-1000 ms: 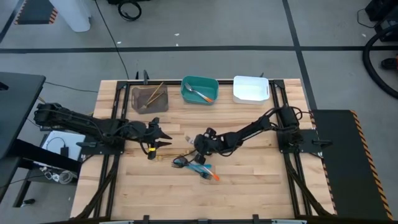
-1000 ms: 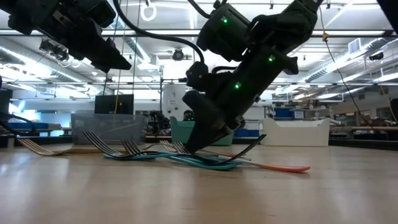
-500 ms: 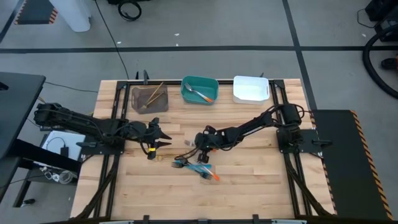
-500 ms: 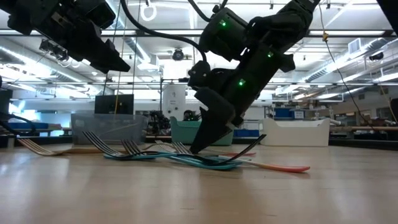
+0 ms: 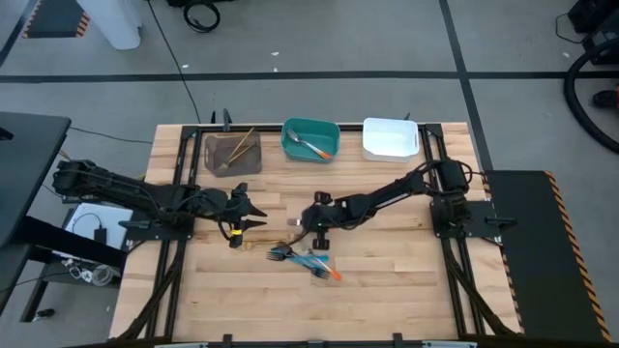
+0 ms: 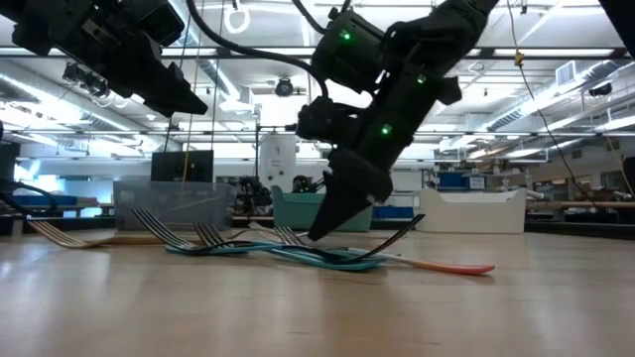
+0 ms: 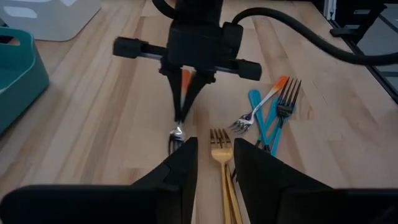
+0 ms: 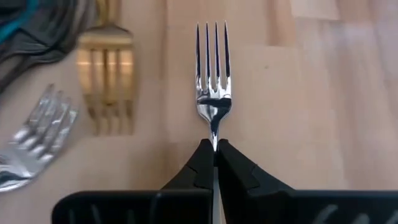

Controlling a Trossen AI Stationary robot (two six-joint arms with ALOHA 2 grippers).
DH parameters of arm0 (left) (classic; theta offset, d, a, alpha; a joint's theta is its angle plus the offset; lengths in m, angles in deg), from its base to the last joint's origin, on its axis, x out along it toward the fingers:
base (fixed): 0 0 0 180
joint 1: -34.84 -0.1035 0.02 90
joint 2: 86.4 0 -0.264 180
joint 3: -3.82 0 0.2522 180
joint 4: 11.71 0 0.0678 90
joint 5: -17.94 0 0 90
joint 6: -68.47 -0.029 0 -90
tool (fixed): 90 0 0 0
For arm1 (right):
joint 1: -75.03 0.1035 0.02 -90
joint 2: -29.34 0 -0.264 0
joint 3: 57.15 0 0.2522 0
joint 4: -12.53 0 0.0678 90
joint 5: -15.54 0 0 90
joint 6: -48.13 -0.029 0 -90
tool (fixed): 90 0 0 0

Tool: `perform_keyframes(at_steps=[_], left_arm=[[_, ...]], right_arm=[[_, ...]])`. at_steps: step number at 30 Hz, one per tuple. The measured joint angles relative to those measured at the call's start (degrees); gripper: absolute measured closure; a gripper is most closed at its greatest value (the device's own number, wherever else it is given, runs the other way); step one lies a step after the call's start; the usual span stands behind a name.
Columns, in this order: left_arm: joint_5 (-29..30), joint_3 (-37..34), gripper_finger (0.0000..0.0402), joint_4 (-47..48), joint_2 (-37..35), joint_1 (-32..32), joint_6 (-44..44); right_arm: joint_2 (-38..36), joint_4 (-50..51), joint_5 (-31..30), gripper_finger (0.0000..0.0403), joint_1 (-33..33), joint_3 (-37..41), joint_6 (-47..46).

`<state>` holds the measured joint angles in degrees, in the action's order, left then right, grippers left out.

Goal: Sort silverware by color (type)
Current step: Put the orange fork into the blue bin

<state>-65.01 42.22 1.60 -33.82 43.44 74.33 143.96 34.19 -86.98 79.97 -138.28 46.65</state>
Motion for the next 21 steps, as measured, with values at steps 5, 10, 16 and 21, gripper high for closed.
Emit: perform_keyframes(at_steps=[5, 10, 16, 21], left_arm=[[0.0, 0.0, 0.029, 0.01, 0.0, 0.0, 0.01], [0.0, 0.0, 0.029, 0.03, 0.0, 0.0, -0.01], [0.0, 0.0, 0.029, 0.49, 0.0, 0.0, 0.06], [0.0, 0.0, 0.029, 1.12, 0.0, 0.0, 0.77]], right_arm=[[0.0, 3.49, -1.74, 0.0392, -0.49, -2.55, 5.24], [0.0, 4.04, -3.28, 0.0392, -0.58, -3.9, 9.57], [-0.04, 4.69, -6.47, 0.0392, -0.58, -4.53, 14.69], [-0.09, 4.61, -9.83, 0.0392, -0.67, -4.53, 19.49]])
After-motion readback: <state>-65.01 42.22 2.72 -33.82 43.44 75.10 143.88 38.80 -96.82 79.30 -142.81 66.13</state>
